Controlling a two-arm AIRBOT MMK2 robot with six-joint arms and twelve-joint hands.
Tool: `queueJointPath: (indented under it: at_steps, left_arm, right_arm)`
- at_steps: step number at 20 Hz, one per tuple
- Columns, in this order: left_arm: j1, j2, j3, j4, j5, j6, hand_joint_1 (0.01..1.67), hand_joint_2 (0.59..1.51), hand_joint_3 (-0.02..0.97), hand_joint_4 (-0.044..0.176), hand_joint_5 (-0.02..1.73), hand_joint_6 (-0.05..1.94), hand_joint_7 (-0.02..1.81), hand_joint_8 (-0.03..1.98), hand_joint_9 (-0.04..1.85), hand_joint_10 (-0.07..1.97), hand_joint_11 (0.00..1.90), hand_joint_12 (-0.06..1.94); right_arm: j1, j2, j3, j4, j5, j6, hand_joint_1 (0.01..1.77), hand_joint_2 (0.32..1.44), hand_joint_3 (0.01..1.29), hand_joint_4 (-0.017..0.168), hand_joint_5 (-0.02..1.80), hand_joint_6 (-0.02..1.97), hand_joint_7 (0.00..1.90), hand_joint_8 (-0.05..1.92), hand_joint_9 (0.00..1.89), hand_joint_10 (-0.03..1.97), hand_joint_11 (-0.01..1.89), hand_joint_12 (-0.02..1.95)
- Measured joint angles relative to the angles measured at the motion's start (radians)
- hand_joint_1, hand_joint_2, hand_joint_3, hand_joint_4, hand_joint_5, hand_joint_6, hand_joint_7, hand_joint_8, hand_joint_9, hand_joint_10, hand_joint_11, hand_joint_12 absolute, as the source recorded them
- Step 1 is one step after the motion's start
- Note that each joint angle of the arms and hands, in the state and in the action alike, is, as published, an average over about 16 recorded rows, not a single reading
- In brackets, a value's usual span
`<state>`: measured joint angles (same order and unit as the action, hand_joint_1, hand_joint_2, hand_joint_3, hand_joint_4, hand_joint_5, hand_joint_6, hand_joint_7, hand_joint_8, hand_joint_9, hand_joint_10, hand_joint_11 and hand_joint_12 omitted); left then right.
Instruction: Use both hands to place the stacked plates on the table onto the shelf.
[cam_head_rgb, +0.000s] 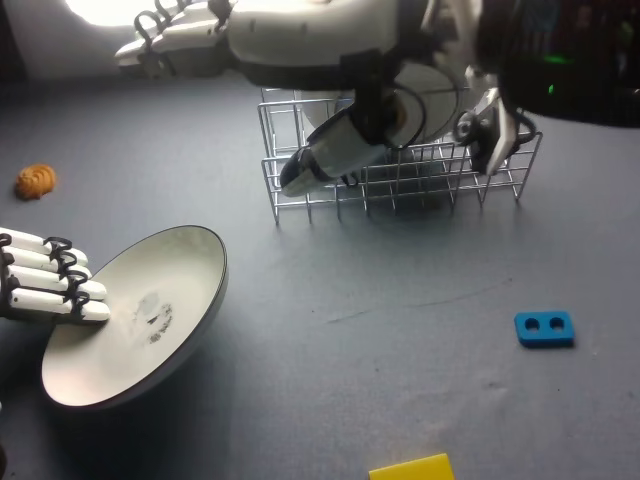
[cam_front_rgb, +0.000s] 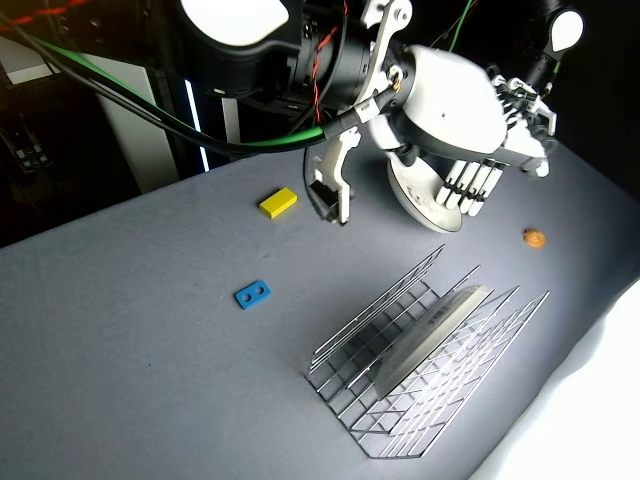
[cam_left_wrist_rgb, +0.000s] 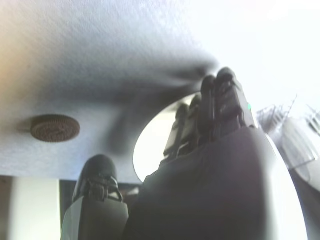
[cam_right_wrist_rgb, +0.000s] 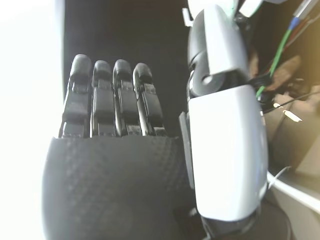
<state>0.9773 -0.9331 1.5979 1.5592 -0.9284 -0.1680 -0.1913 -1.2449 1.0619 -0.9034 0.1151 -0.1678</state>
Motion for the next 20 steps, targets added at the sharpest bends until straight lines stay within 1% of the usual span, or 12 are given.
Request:
queueJointPath:
  at_steps: [5,10,12,15,18,20]
  left_arm:
    - [0.007,0.0,-0.002,-0.001,0.0,-0.006,0.02,1.196,0.02,0.0,0.02,-0.02,-0.01,-0.02,0.04,0.04,0.02,0.02]
    - [0.01,0.0,-0.003,-0.003,-0.001,-0.008,0.02,1.195,0.02,-0.002,0.02,-0.02,-0.01,-0.02,0.04,0.04,0.02,0.06]
    - [0.01,0.0,-0.003,-0.002,-0.002,-0.009,0.02,1.195,0.02,-0.003,0.02,-0.02,-0.01,-0.02,0.04,0.04,0.02,0.07]
    - [0.011,0.0,-0.003,-0.002,-0.003,-0.009,0.02,1.195,0.019,-0.003,0.02,-0.02,-0.01,-0.02,0.04,0.04,0.02,0.09]
    - [0.011,0.0,-0.003,-0.002,-0.003,-0.01,0.02,1.196,0.019,-0.004,0.02,-0.02,-0.01,-0.02,0.04,0.04,0.02,0.1]
    - [0.011,0.0,-0.003,-0.002,-0.004,-0.01,0.02,1.195,0.019,-0.004,0.02,-0.02,-0.01,-0.02,0.04,0.04,0.02,0.11]
  right_arm:
    - [-0.08,-0.029,-0.039,0.253,0.082,-0.397,1.22,0.91,0.02,0.002,0.11,0.05,0.07,0.02,0.06,0.02,0.01,0.59]
    - [-0.17,-0.062,-0.074,0.538,0.164,-0.789,1.22,0.88,0.02,0.003,0.08,0.05,0.04,0.02,0.04,0.02,0.01,0.54]
    - [-0.207,-0.079,-0.085,0.644,0.189,-0.918,1.21,0.89,0.02,0.004,0.08,0.05,0.04,0.02,0.03,0.02,0.01,0.49]
    - [-0.253,-0.114,-0.09,0.743,0.212,-1.023,1.21,0.9,0.02,0.004,0.09,0.05,0.04,0.02,0.03,0.02,0.01,0.43]
    - [-0.287,-0.158,-0.076,0.789,0.212,-1.061,1.22,0.91,0.02,0.004,0.1,0.05,0.06,0.02,0.04,0.02,0.01,0.41]
    - [-0.304,-0.189,-0.053,0.813,0.204,-1.074,1.22,0.92,0.02,0.004,0.11,0.05,0.07,0.02,0.05,0.02,0.01,0.43]
